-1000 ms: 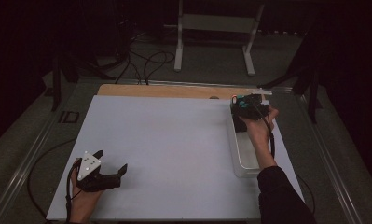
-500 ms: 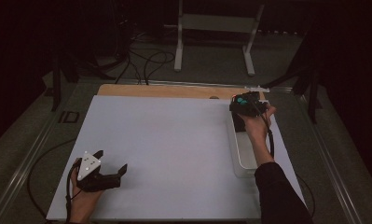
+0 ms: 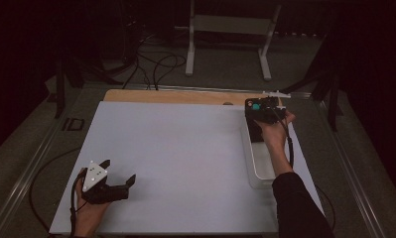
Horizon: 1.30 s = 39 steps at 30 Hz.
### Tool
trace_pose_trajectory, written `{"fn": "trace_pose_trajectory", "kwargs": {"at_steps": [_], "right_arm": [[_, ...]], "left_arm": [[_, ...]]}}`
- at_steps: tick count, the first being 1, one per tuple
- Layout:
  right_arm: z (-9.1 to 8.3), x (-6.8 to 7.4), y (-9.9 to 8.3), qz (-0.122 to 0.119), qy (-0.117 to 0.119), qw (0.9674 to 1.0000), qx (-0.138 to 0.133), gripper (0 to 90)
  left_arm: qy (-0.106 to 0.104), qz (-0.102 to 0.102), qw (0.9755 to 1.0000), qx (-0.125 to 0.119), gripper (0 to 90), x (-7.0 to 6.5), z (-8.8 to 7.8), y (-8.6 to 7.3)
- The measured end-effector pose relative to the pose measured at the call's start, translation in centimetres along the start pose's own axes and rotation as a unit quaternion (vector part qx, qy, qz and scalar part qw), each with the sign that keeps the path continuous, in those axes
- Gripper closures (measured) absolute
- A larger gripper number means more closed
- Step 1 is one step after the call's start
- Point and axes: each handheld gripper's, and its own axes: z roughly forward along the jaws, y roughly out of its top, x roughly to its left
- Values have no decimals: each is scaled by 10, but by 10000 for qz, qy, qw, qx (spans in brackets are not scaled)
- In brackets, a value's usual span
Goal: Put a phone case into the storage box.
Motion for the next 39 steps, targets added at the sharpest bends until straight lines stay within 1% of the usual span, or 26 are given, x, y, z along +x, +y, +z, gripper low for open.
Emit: {"fn": "trace_pose_trajectory", "kwargs": {"at_steps": [5, 8, 9, 12, 15, 17, 27, 34, 37, 39], "right_arm": [[-7, 1, -1, -45, 91, 9999, -63, 79], [-13, 2, -1, -130, 174, 9997, -114, 79], [-16, 3, -2, -194, 187, 9995, -139, 79], [-26, 6, -2, -297, 333, 9988, -219, 79], [-35, 11, -5, -513, 415, 9974, -275, 79], [-41, 13, -7, -586, 473, 9967, -302, 79], [-66, 21, -14, -752, 743, 9931, -510, 79], [-82, 30, -24, -951, 974, 9888, -611, 79], [-89, 33, -31, -948, 1090, 9873, -657, 79], [-93, 35, -35, -981, 1116, 9863, -711, 79]], "left_arm": [[12, 11, 10000, -5, 4, 0, -1, 0], [15, 6, 10000, -4, 4, 0, -1, 0], [17, 6, 10000, -5, 4, 0, -1, 0], [22, 17, 10000, -2, 4, 0, 0, 1], [21, 26, 10000, 5, 4, -1, 0, 1], [20, 21, 10000, -1, 4, -1, 0, 1], [13, 21, 10000, -4, 4, 0, -1, 2], [11, 16, 10000, -13, 4, -1, -1, 2], [7, 11, 10000, -17, 4, -1, -1, 2], [3, 15, 10000, -16, 4, -1, -1, 2]]}}
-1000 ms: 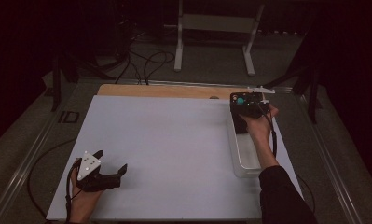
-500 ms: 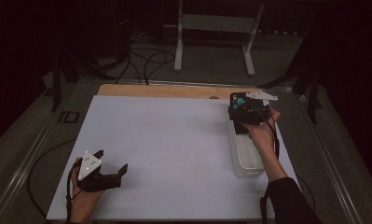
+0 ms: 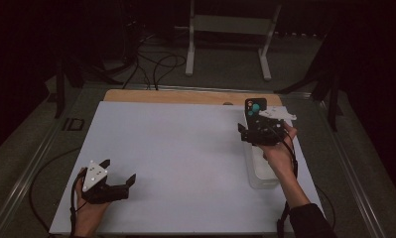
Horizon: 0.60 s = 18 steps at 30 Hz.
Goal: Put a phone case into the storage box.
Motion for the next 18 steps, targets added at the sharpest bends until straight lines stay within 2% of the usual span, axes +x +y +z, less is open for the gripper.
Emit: {"fn": "trace_pose_trajectory", "kwargs": {"at_steps": [14, 18], "right_arm": [[-24, 17, -24, 75, 409, 9985, -363, 80], [-30, 22, -31, 7, 525, 9977, -433, 80]], "left_arm": [[-118, -27, 9999, -39, 4, 0, -2, 3], [-149, -17, 9999, -54, 3, 0, -3, 4]]}}
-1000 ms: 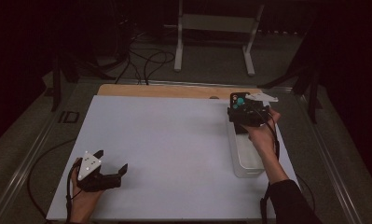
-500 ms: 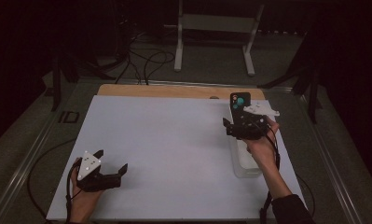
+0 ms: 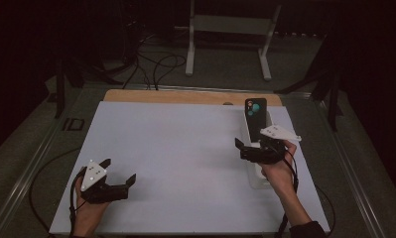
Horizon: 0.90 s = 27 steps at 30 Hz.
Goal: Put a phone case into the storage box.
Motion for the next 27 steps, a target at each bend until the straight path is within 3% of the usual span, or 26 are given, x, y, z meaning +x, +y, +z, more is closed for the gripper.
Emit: {"fn": "trace_pose_trajectory", "kwargs": {"at_steps": [17, 27], "right_arm": [[-26, 11, -35, 10, 427, 9982, -429, 81], [-35, 12, -54, 31, 486, 9974, -530, 81]], "left_arm": [[-74, -78, 9997, -203, 4, 3, -10, 6], [-133, -52, 9994, -302, 4, 4, -13, 7]]}}
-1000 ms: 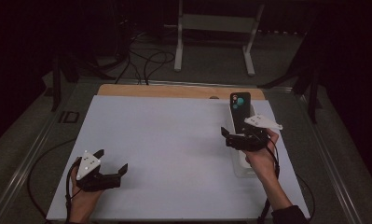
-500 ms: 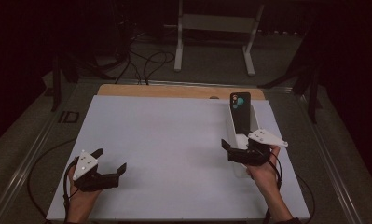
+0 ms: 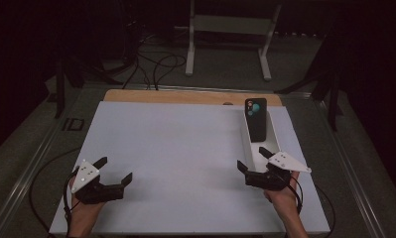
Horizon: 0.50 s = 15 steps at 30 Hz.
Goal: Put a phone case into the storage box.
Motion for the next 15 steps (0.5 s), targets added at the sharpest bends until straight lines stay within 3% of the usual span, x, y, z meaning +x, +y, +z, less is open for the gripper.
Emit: {"fn": "trace_pose_trajectory", "kwargs": {"at_steps": [15], "right_arm": [[-14, 1, -18, 47, -36, 9997, -231, 81]], "left_arm": [[-115, 61, 9999, -113, 3, -2, -1, -1]]}}
